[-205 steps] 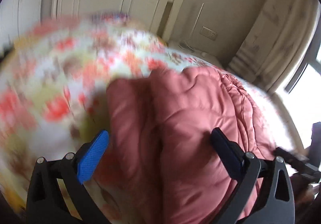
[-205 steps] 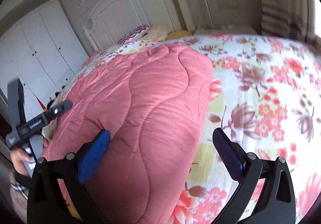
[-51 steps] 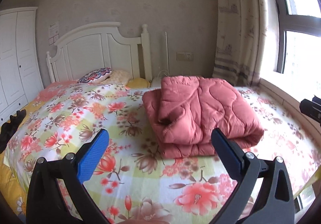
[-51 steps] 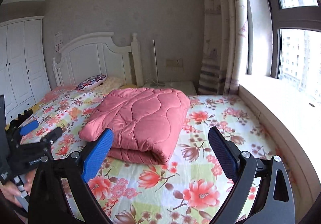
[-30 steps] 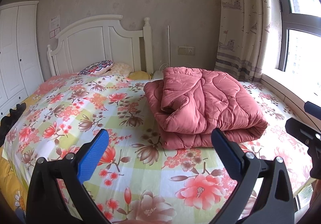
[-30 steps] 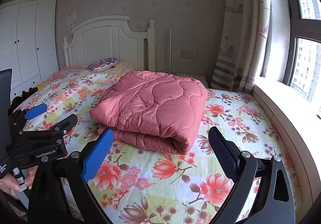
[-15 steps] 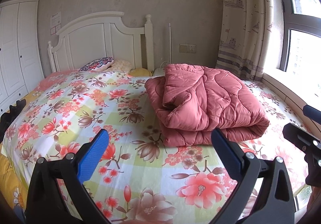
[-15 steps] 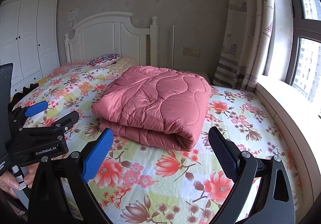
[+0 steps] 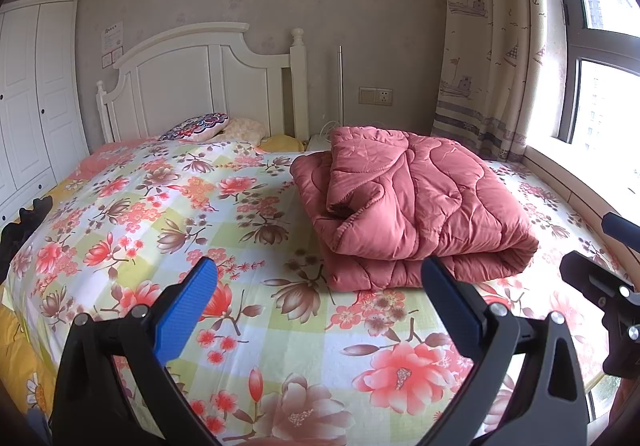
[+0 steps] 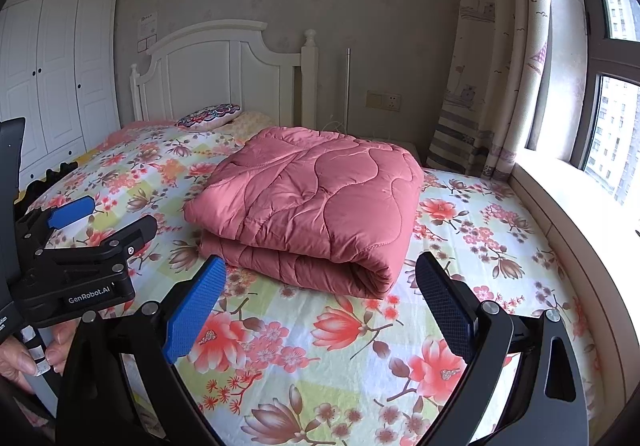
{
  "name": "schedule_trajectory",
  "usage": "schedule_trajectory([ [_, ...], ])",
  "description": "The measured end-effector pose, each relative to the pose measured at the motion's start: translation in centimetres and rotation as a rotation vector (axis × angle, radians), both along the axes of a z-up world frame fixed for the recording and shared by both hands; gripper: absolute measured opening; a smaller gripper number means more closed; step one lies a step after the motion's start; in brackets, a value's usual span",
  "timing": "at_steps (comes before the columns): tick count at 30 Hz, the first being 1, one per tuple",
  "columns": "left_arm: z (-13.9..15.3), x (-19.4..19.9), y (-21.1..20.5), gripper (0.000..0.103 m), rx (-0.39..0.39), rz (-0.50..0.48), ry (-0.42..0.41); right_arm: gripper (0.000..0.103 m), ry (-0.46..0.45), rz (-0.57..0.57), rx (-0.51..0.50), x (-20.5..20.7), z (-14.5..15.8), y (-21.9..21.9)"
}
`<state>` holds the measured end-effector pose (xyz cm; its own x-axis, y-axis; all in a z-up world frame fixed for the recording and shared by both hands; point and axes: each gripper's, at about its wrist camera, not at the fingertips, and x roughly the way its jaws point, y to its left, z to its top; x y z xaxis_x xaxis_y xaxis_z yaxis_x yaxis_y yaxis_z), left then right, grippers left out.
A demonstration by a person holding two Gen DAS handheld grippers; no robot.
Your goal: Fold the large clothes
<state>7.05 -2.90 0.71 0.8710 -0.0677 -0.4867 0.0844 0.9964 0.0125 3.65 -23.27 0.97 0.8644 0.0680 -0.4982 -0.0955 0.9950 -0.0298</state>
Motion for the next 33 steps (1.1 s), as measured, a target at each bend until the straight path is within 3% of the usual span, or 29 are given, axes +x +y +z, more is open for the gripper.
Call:
schedule_trajectory([
  [15, 2.4, -2.2, 0.4, 0.101, -0.014, 0.009, -0.081, 0.092, -0.033, 0.034, -0.031, -1.3, 1.0, 1.0],
  [24, 1.8, -1.8, 0.1, 0.101, -0.011, 0.0, -0.077, 0.092, -0.024, 0.057, -0.047, -1.1, 0.5, 2.0],
  [28, 0.3, 0.9, 0.7, 0.101, -0.055, -0.013, -0.004, 0.092, 0.02, 0.057, -0.033, 0.4, -0.9, 1.5],
  [33, -2.2, 5.8, 3.1, 0.101, -0.056, 0.042, 0.106, 0.092, 0.074, 0.012, -0.001, 3.1, -2.4, -1.0],
])
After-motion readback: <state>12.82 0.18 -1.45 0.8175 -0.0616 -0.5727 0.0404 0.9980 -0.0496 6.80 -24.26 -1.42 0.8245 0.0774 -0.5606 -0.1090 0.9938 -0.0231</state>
